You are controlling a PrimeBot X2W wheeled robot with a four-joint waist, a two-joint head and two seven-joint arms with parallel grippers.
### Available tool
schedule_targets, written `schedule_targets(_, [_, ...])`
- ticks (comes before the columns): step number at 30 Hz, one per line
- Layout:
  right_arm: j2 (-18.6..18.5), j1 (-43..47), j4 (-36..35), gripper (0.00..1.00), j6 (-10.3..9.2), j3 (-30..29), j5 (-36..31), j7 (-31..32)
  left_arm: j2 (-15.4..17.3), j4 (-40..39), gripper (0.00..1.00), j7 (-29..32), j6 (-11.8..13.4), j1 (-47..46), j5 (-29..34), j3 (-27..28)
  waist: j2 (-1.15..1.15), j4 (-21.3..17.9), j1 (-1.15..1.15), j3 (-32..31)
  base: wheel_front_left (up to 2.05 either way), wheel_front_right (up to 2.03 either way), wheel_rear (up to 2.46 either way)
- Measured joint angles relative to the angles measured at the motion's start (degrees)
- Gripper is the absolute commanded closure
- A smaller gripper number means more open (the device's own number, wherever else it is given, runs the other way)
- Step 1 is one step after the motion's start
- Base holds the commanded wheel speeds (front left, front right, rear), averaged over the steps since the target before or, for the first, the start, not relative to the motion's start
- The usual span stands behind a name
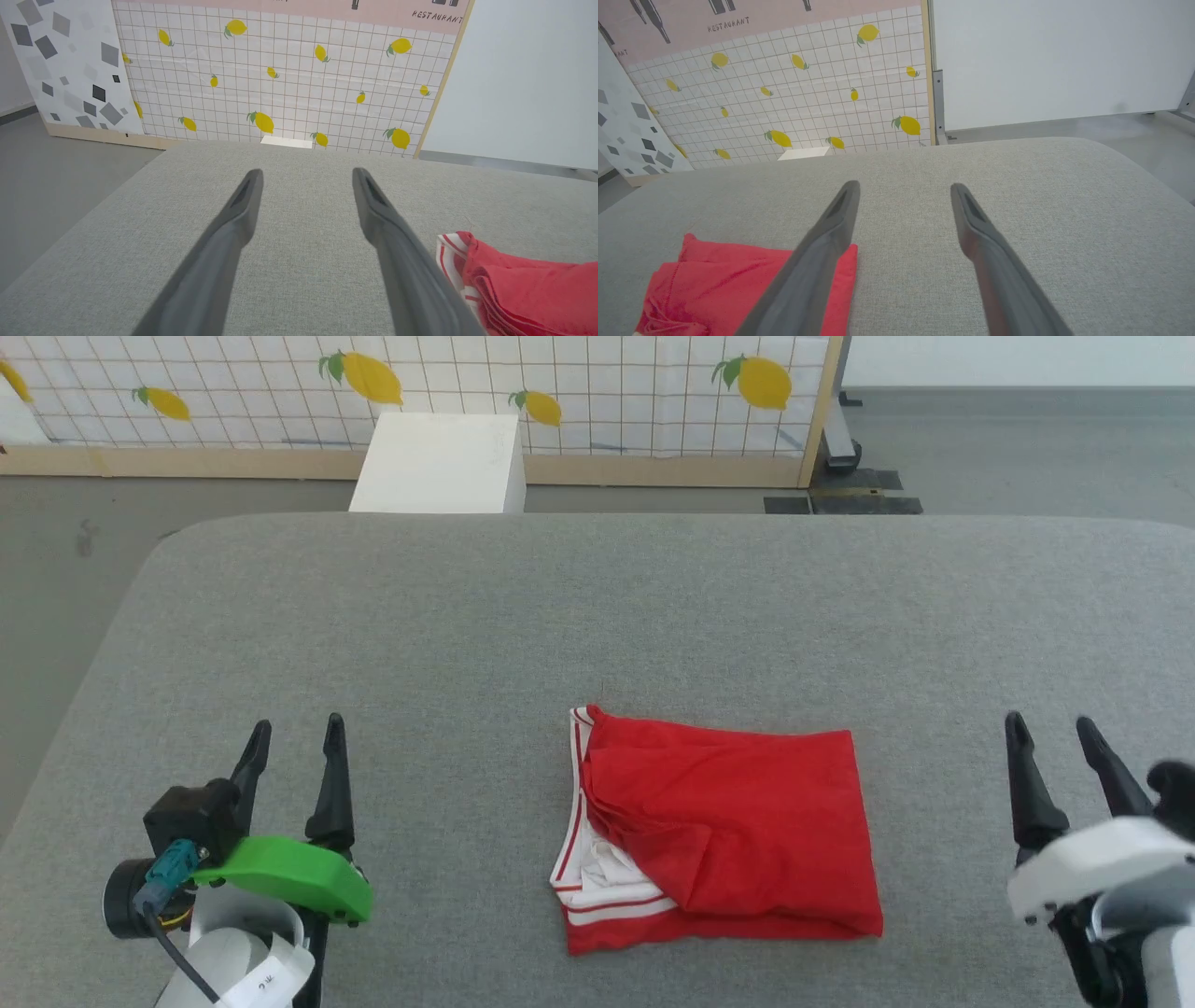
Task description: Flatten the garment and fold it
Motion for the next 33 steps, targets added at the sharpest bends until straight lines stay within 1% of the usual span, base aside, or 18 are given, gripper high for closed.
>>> schedule_targets(2, [-0.6, -2.0, -0.6, 0.0, 0.0, 0.4, 0.2, 4.1, 0.0, -0.8, 0.0, 0.0, 0.2, 0.0, 0.0, 0.0, 0.0, -0.1, 0.0, 0.5, 0.0, 0.0, 0.0])
schedule_targets(6, [-2.8, -8.4, -0.8, 0.0, 0.0, 2.7, 1.8, 16.1, 0.2, -2.4, 0.0, 0.0, 0.7, -0.1, 0.0, 0.0, 0.0, 0.0, 0.0, 2.0, 0.0, 0.0, 0.0])
schedule_targets(8, [-3.7, -11.1, 0.1, 0.0, 0.0, 5.1, 2.4, 23.8, 0.2, -3.1, 0.0, 0.0, 0.8, -0.3, 0.0, -0.1, 0.0, 0.2, 0.0, 3.0, 0.0, 0.0, 0.0])
schedule_targets(12, [-5.6, -14.3, 3.2, 0.0, 0.0, 10.9, 3.4, 37.2, 0.2, -4.3, 0.0, 0.0, 1.0, -1.4, 0.2, -0.5, 0.0, 1.0, 0.0, 5.2, 0.0, 0.0, 0.0])
schedule_targets(15, [-6.8, -15.3, 5.2, 0.0, 0.01, 14.0, 3.4, 44.3, 0.0, -4.6, 0.0, 0.0, 1.0, -2.6, 0.2, -0.9, 0.0, 1.9, 0.0, 6.8, 0.0, 0.0, 0.0])
schedule_targets(18, [-7.5, -15.8, 6.8, 0.0, 0.01, 16.1, 3.4, 48.5, -0.3, -4.6, 0.0, 0.0, 1.0, -3.8, 0.3, -1.2, 0.0, 3.1, 0.0, 8.3, 0.0, 0.0, 0.0])
schedule_targets(20, [-7.6, -15.9, 7.6, 0.0, 0.01, 17.0, 3.5, 50.0, -0.5, -4.6, 0.0, 0.0, 1.0, -4.4, 0.3, -1.5, 0.0, 3.9, 0.0, 9.2, 0.0, 0.0, 0.0])
schedule_targets(28, [-8.8, -16.0, 10.1, 0.0, 0.0, 20.9, 3.7, 51.3, -1.1, -3.8, 0.0, -0.5, 0.9, -5.7, 0.6, -2.0, 0.0, 7.0, 0.0, 11.8, 0.0, 0.0, 0.0])
schedule_targets(33, [-9.7, -16.3, 10.6, 0.0, -0.01, 22.0, 4.9, 52.7, -1.5, -3.0, 0.0, -0.7, 0.5, -6.3, 0.6, -2.5, 0.0, 8.0, 0.0, 12.3, 0.0, 0.0, 0.0])
